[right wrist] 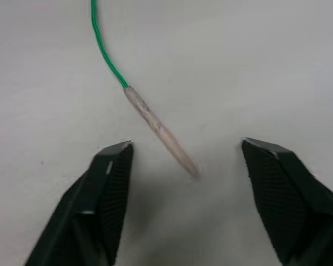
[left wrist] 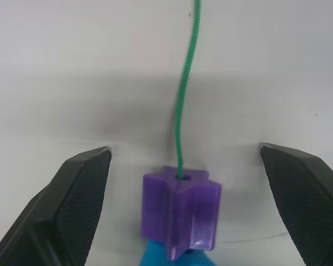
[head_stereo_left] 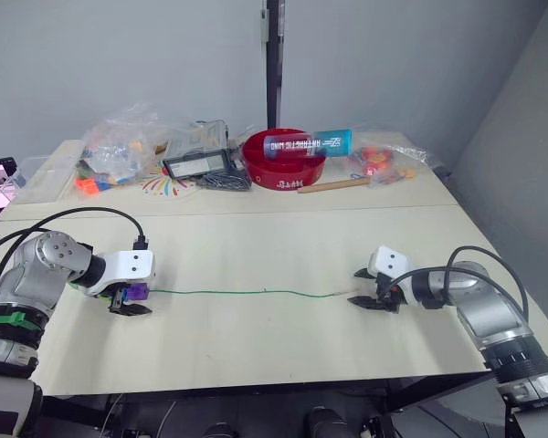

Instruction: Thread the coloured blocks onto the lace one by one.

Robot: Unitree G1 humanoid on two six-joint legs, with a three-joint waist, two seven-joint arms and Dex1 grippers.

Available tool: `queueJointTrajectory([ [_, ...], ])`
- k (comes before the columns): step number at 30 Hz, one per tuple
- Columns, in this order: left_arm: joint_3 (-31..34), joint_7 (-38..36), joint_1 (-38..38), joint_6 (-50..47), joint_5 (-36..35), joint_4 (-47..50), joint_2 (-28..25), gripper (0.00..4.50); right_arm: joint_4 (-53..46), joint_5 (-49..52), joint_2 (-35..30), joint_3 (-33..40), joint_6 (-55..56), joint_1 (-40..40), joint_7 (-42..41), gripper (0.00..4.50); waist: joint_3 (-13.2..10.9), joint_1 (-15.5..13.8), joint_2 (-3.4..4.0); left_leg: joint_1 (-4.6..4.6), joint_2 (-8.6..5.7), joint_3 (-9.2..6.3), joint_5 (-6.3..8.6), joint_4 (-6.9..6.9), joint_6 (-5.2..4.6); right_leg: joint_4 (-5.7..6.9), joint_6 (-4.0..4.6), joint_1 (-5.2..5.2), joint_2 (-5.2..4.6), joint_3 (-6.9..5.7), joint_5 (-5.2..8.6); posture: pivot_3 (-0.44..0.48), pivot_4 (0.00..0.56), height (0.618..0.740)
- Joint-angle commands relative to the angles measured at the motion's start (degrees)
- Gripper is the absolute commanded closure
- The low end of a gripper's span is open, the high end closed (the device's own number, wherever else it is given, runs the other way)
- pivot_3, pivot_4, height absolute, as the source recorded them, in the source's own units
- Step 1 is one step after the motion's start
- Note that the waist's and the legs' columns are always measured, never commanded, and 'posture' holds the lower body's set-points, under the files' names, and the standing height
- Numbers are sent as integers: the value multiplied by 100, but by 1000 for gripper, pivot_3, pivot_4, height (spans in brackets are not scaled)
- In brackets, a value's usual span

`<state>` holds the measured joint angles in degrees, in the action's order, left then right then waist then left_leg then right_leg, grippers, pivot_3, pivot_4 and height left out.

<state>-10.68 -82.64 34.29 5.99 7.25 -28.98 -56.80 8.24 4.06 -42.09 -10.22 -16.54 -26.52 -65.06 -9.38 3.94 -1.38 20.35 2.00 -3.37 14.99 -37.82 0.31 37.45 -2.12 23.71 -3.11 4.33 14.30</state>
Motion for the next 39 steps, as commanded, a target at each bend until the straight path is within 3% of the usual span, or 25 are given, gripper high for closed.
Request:
queueJointTrajectory([
  [1, 256, -299, -81, -306, -390, 446, -260, 0, -377, 384, -5, 84, -148, 30, -317, 14, -8, 0, -11, 10, -1, 0, 1, 0, -2, 2, 13, 12, -1, 0, -8, 0, 150, 731],
  [6, 756, -390, -197, -1067, -973, 1003, -569, 0, -1075, 1031, -73, 514, -647, 124, -404, 14, -50, -7, -16, 85, -3, -14, 1, -8, -1, 10, 20, 83, -5, -12, -13, 0, 150, 731],
  [11, 2103, -223, -781, -2577, -2235, 1723, -766, 0, -1908, 1856, -64, 1281, -1446, 471, -34, 14, -63, -11, -18, 90, -2, -21, 1, -8, -2, 5, 19, 82, -7, -23, -12, 0, 150, 731],
  [17, 4391, 794, -2741, -2614, -2855, 2493, -17, 0, -2607, 2297, -11, 2197, -1870, 1447, 721, 14, -64, -2, -15, 82, -3, -15, 2, -4, -1, 3, 18, 79, -15, -23, -11, 0, 150, 731],
  [23, 5584, 1520, -4143, -2764, -3142, 2947, 685, 0, -2942, 2424, 221, 2757, -1841, 2290, 1362, 14, -70, -66, -37, 76, -3, -16, -2, -4, 6, -7, 21, 69, -17, -25, -14, 0, 150, 731],
  [30, 5976, 1999, -5317, -2234, -3134, 2953, 1533, 0, -2800, 2460, 464, 3148, -1571, 3167, 1675, 14, -66, -154, -42, 72, -3, -8, -1, -4, 7, -37, 19, 51, -21, -23, -16, 0, 150, 731],
  [39, 5630, 2359, -5480, -1908, -3257, 3027, 1754, 0, -2458, 2460, 543, 3288, -1196, 3470, 1849, 14, -60, -159, -52, 68, -2, -2, -3, -4, 11, -41, 11, 45, -20, -22, -12, 0, 150, 731],
])
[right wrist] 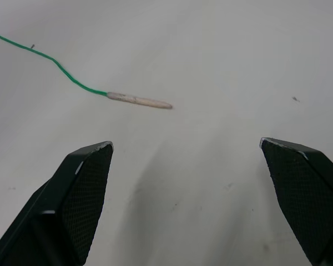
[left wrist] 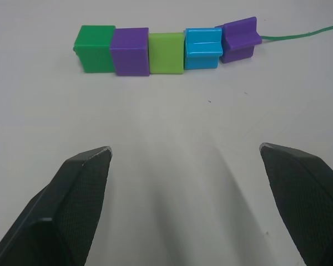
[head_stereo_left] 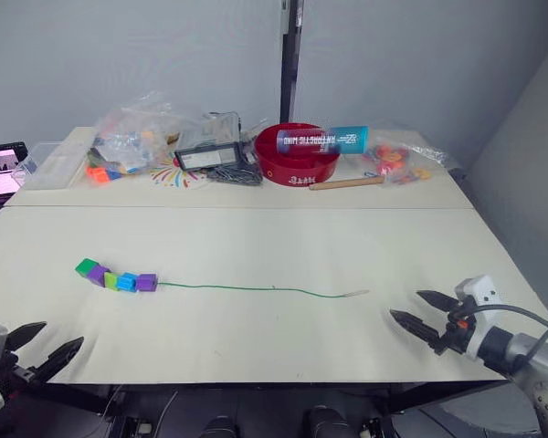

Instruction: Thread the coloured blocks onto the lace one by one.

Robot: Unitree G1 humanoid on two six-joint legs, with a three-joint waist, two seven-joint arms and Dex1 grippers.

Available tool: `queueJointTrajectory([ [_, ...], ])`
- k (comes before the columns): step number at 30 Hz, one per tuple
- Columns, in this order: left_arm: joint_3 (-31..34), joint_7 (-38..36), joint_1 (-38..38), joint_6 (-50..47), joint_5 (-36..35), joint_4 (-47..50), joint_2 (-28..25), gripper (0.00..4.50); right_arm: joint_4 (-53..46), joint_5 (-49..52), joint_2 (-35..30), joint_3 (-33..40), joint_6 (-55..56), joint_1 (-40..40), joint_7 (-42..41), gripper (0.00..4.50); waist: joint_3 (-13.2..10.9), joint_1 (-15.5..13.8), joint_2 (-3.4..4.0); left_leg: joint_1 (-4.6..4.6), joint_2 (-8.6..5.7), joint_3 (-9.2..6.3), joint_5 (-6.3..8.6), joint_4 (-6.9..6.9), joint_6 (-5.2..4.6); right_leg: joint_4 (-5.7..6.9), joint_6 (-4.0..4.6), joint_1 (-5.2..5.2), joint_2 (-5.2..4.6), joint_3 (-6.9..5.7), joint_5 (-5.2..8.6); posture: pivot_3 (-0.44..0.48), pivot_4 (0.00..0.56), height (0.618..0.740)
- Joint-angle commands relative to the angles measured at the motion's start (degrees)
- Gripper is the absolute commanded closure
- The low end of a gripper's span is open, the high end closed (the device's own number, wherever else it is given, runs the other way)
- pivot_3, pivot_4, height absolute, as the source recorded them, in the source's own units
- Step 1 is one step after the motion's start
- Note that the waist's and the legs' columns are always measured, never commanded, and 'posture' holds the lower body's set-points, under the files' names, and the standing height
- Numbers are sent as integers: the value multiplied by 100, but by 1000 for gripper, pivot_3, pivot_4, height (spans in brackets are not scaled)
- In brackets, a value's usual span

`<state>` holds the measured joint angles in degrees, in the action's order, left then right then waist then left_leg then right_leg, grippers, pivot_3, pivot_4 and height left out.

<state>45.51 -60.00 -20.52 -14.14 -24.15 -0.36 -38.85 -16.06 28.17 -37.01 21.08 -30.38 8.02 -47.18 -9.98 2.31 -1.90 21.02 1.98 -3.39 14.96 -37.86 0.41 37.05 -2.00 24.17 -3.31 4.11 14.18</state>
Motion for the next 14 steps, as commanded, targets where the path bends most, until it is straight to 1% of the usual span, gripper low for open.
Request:
queueJointTrajectory([
  [1, -18, 114, -1, 120, -125, 168, -54, 0, -14, 56, 41, 163, 202, 17, 80, 14, 0, 16, 0, 0, 0, 0, 0, 0, 0, 0, 0, 0, 0, 0, 0, 0, 150, 731],
  [14, -353, 220, 209, 111, -169, 95, -253, 0, -166, 159, 158, 144, 192, 165, 288, 14, 0, 17, 0, 2, -1, 1, 0, 0, 0, 0, 6, 1, -1, 3, -4, 0, 150, 731],
])
